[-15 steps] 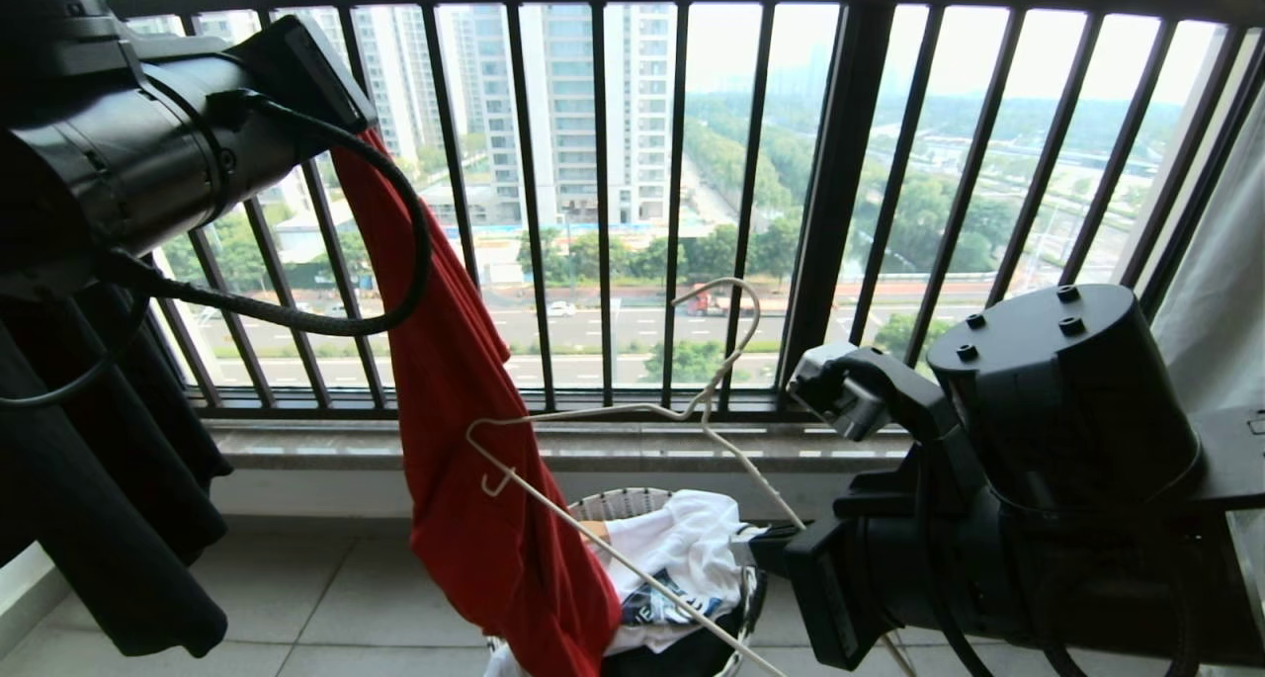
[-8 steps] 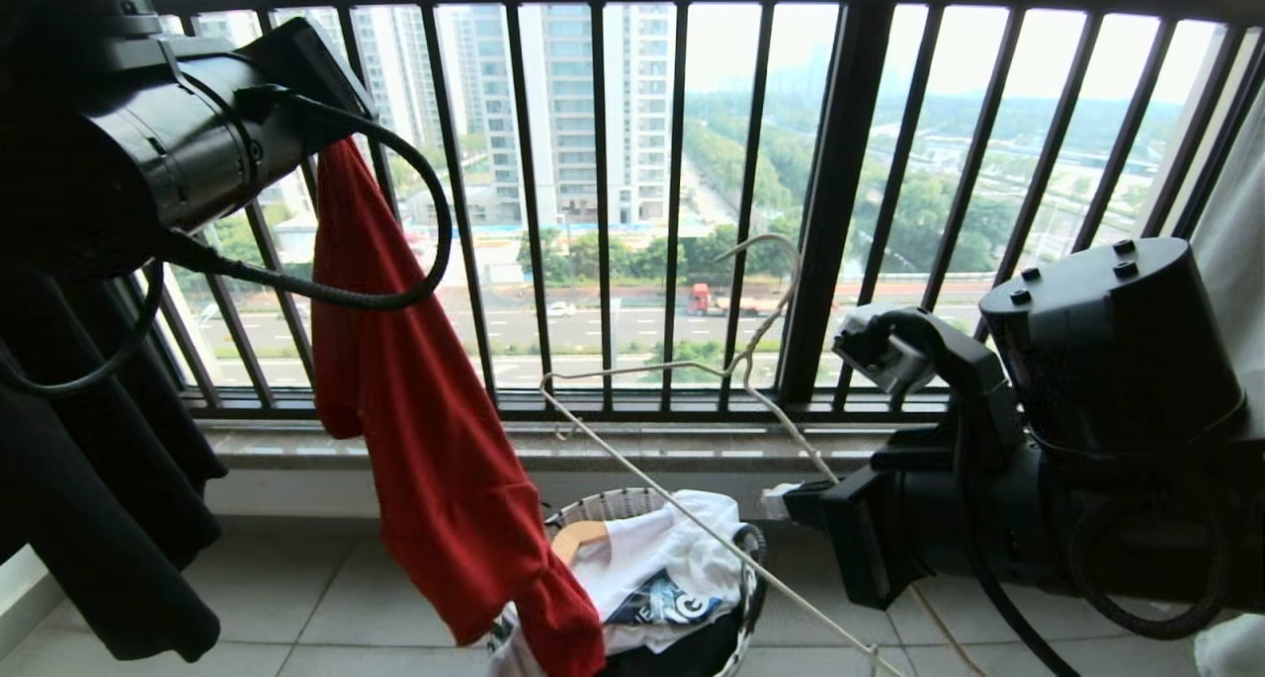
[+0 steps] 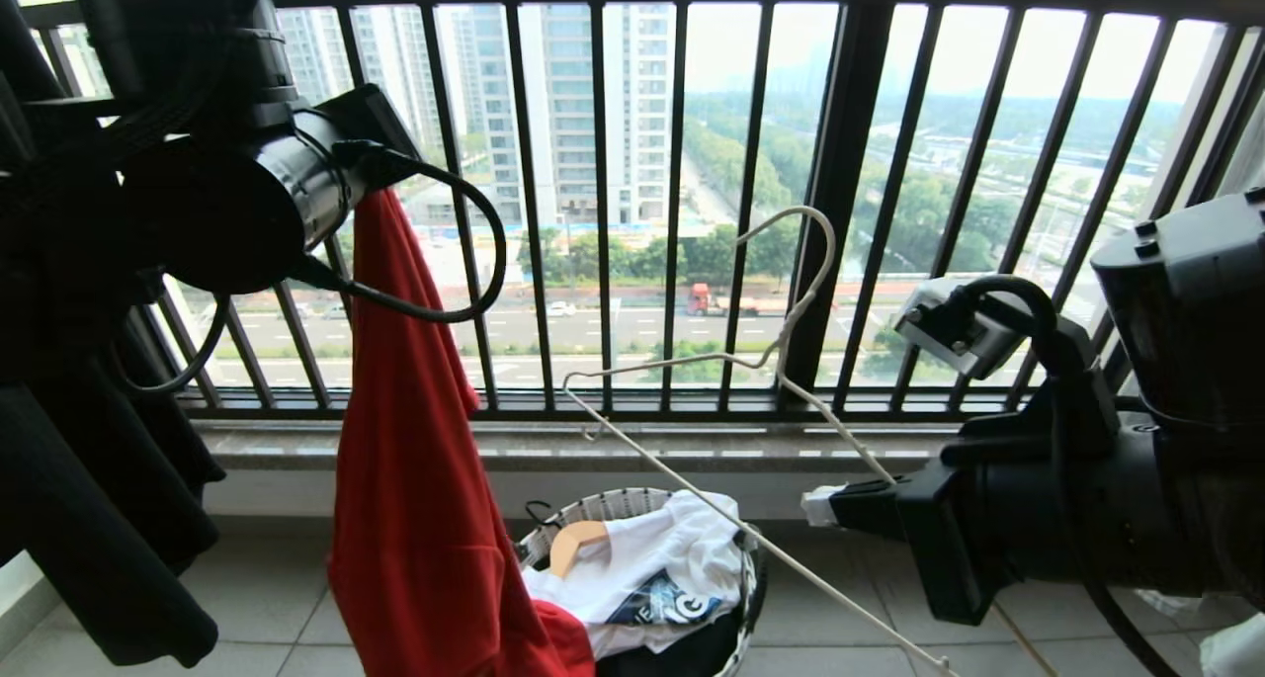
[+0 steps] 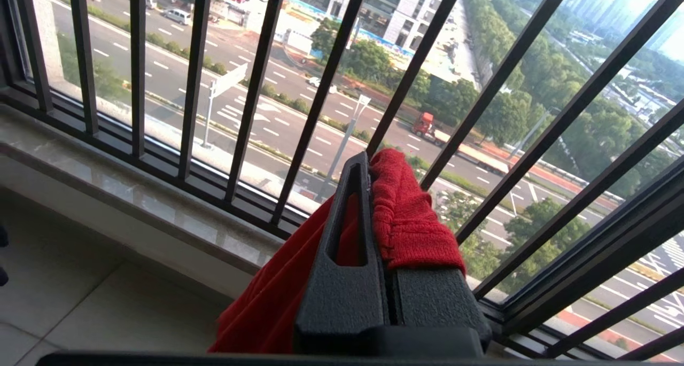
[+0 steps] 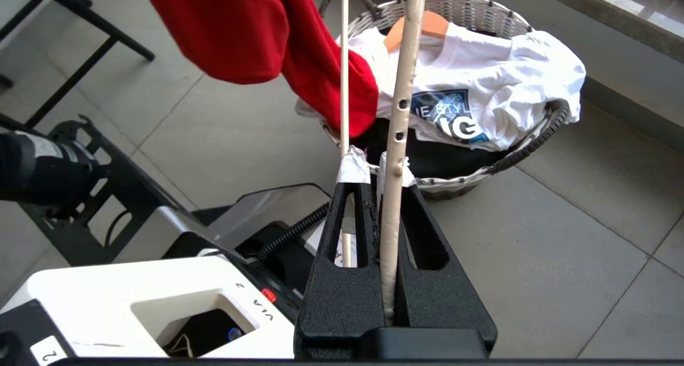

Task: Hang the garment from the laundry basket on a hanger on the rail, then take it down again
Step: Hang the clothes on the clothes rack

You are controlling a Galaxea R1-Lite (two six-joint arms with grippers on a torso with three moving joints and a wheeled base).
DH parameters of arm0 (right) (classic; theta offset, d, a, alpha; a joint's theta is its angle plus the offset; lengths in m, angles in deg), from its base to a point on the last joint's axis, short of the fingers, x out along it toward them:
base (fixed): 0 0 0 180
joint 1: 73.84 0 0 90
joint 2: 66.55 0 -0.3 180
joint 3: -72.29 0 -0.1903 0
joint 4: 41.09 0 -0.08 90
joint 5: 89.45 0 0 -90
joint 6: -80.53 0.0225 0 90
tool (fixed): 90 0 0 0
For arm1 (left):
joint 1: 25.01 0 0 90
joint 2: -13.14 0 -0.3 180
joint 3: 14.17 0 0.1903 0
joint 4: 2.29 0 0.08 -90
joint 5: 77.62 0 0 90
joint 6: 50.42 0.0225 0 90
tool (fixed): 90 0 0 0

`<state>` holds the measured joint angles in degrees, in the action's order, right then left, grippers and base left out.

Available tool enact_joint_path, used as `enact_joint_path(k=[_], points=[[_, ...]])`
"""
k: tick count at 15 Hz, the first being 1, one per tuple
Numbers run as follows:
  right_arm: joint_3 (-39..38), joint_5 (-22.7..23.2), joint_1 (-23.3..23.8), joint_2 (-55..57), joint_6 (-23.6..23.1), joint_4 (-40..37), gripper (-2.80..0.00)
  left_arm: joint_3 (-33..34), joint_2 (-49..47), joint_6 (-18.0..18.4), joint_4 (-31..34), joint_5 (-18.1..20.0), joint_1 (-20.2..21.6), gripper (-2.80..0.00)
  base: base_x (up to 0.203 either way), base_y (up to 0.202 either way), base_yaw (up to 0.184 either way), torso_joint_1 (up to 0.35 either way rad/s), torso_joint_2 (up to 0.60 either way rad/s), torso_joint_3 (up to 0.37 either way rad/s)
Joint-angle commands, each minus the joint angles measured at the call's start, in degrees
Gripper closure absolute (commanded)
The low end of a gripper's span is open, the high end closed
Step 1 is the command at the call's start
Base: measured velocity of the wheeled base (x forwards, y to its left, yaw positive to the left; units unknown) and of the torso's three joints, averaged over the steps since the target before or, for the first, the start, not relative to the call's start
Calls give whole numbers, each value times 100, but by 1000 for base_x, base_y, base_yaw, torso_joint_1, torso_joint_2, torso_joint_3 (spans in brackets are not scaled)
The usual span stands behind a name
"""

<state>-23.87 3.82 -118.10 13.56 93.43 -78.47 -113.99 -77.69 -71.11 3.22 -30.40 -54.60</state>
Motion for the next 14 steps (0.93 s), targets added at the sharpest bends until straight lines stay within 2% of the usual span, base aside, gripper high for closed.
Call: enact_joint_path(k=[1,7,14], points=[[11,212,-352,-322,38,-70,0,-3,-421,-35,-16,-30,-2,0,0,0,0,0,0,0],[16,227,-1141,-227,407,197,0,-28,-718,-244,-16,-11,-2,0,0,0,0,0,0,0],[-18,165,-1295,395,858,775,0,-177,-651,-524,-7,-2,-142,0,0,0,0,0,0,0]])
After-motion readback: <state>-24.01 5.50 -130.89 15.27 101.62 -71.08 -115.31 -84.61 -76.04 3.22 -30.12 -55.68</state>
